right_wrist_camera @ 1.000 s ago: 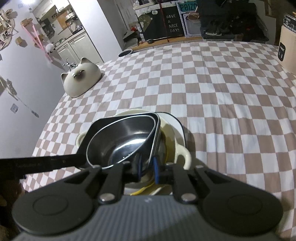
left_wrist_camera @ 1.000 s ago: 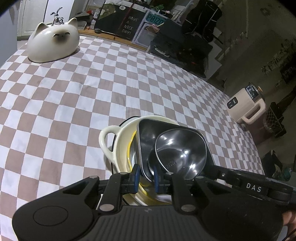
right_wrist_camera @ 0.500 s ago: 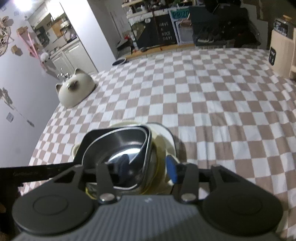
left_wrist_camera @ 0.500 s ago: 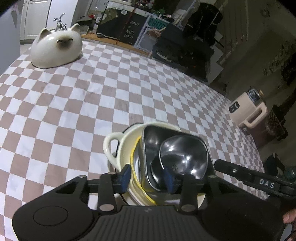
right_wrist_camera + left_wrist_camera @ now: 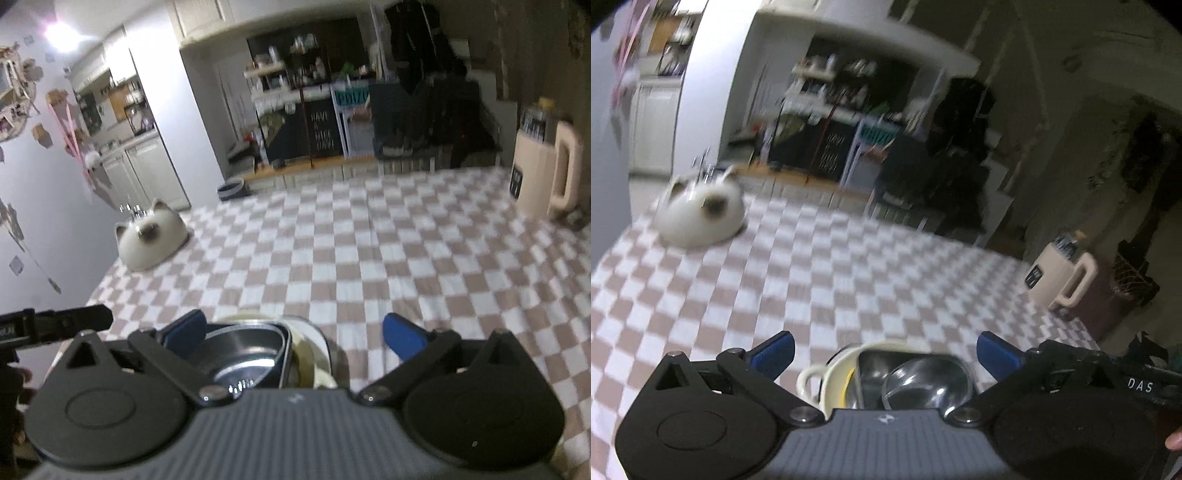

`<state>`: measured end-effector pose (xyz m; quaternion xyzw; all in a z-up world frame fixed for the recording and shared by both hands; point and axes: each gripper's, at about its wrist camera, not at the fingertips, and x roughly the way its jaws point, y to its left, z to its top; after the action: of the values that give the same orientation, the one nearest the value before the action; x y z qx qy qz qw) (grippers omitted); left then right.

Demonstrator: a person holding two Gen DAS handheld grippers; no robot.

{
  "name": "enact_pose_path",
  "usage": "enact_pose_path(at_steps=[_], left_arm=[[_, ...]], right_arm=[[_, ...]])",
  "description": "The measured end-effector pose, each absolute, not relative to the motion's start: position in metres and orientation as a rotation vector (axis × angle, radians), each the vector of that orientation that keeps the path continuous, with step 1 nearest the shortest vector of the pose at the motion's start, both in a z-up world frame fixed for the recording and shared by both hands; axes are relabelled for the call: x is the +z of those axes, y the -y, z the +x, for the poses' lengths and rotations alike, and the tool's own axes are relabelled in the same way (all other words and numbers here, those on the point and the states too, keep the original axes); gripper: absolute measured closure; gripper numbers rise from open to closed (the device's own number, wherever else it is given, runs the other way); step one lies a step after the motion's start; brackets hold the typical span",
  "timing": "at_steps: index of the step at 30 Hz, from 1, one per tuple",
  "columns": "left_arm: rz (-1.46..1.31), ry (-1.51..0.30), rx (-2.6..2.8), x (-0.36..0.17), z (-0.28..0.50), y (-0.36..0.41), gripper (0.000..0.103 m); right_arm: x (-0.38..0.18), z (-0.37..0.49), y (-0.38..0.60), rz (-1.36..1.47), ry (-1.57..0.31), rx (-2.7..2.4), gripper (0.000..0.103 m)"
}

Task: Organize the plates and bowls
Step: 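Open both grippers and pull them back from the stack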

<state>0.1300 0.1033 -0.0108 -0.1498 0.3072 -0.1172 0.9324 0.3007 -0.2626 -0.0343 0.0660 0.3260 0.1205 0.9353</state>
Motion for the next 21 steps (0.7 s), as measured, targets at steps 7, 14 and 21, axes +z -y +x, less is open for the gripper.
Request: enact_pose_path(at_steps=[7,14,21], left_arm=[[-0.201,-0.567,-0.2,0.01,0.099,-0.092,0.0],[-0.122,-0.531,-0.167,0.015,0.055,-0.092,0.0],[-0.078,-0.572,-0.15,0.004,0.022,-0.087,0.0]], right_arm=[[-0.014,0.261,0.264,0.059,-0.548,0.197,0.001],[-0.016,0.221,0.271,0.023,-0.517,0.222,0.001],[-0.02,0.198,0.28,0.029,-0.501,0.191,0.001]])
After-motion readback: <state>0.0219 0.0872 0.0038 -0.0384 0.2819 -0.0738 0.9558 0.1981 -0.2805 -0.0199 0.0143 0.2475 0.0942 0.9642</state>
